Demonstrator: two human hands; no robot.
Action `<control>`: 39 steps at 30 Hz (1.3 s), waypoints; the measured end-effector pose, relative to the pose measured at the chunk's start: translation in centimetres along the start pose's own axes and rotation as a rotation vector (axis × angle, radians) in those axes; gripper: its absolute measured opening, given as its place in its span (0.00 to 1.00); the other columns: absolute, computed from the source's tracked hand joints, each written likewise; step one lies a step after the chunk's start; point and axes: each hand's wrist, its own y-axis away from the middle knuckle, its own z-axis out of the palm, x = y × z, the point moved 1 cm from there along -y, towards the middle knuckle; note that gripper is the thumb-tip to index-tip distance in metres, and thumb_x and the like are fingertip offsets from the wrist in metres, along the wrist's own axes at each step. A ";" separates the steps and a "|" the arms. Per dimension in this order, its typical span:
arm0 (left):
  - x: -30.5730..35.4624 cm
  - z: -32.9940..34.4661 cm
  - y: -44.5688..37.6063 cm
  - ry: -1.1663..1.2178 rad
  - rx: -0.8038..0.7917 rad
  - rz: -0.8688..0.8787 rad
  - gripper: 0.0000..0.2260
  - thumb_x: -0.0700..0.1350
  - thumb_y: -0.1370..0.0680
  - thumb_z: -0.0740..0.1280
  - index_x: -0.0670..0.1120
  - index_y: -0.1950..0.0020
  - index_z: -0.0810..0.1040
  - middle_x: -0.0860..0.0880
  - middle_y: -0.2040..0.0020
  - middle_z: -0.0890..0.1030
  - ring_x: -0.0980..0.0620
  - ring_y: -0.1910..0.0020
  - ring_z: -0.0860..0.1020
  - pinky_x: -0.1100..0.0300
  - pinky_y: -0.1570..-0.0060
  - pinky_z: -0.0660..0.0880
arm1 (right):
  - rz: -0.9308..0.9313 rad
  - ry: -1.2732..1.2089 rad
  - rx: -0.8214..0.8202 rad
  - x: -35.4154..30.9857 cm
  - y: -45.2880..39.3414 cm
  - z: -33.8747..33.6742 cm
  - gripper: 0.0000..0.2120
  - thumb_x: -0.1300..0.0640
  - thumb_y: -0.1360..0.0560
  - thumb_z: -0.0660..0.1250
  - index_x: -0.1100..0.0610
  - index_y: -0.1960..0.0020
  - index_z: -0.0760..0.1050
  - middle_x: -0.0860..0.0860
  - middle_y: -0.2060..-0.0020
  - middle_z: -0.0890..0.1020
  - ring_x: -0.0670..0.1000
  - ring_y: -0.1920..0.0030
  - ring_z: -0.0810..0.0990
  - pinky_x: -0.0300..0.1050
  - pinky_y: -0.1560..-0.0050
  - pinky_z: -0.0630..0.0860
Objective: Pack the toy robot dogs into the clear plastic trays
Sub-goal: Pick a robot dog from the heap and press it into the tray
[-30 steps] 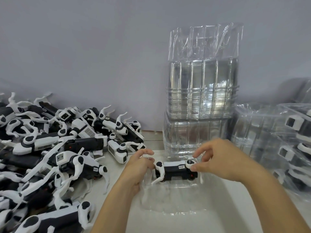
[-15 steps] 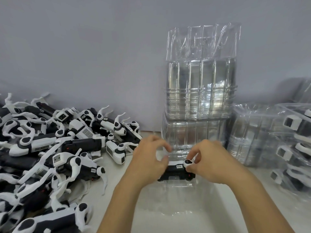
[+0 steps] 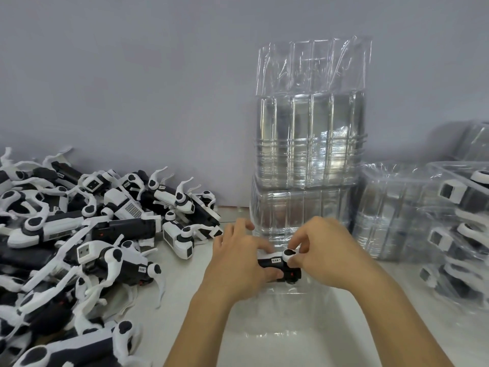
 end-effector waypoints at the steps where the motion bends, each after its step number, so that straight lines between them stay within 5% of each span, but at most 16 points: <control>1: 0.0 0.0 0.0 -0.004 -0.002 0.000 0.19 0.63 0.30 0.74 0.62 0.40 0.81 0.59 0.40 0.58 0.56 0.32 0.57 0.60 0.40 0.50 | 0.002 -0.013 0.003 0.1 0.0 0.0 0.11 0.51 0.29 0.78 0.47 0.48 0.83 0.44 0.58 0.82 0.45 0.56 0.80 0.47 0.50 0.80; 9: -0.1 0.3 -0.1 -0.003 0.017 -0.021 0.19 0.64 0.31 0.75 0.60 0.42 0.81 0.59 0.39 0.62 0.56 0.33 0.59 0.60 0.39 0.50 | -0.004 -0.057 0.003 0.6 -0.4 0.1 0.08 0.49 0.29 0.78 0.46 0.51 0.83 0.42 0.62 0.80 0.42 0.58 0.78 0.40 0.55 0.76; 15: -0.1 0.3 -0.2 0.022 0.027 -0.029 0.18 0.63 0.31 0.76 0.59 0.45 0.81 0.60 0.40 0.63 0.56 0.34 0.60 0.61 0.38 0.50 | 0.022 -0.189 -0.169 1.3 0.0 -1.6 0.10 0.54 0.28 0.78 0.48 0.48 0.84 0.42 0.58 0.84 0.40 0.54 0.83 0.36 0.49 0.78; 22: 0.0 0.3 0.0 0.008 0.041 -0.032 0.18 0.63 0.31 0.75 0.59 0.44 0.81 0.60 0.40 0.64 0.56 0.35 0.61 0.60 0.37 0.51 | 0.032 -0.130 -0.166 1.1 0.3 -2.1 0.12 0.54 0.31 0.80 0.46 0.50 0.82 0.43 0.60 0.84 0.41 0.58 0.82 0.31 0.60 0.72; 33: 0.2 0.2 0.0 -0.004 0.036 -0.038 0.17 0.62 0.31 0.76 0.59 0.46 0.81 0.60 0.41 0.64 0.56 0.35 0.61 0.61 0.38 0.50 | 0.062 -0.030 -0.220 -0.6 0.9 -1.8 0.22 0.52 0.37 0.84 0.48 0.46 0.81 0.44 0.58 0.83 0.43 0.59 0.82 0.34 0.62 0.74; 39: 0.3 0.2 0.0 -0.010 0.033 -0.045 0.17 0.62 0.31 0.75 0.59 0.45 0.81 0.60 0.40 0.66 0.55 0.34 0.62 0.61 0.38 0.51 | 0.077 0.028 -0.232 -1.2 1.2 -1.9 0.23 0.53 0.36 0.84 0.48 0.44 0.80 0.48 0.51 0.80 0.48 0.55 0.82 0.39 0.55 0.78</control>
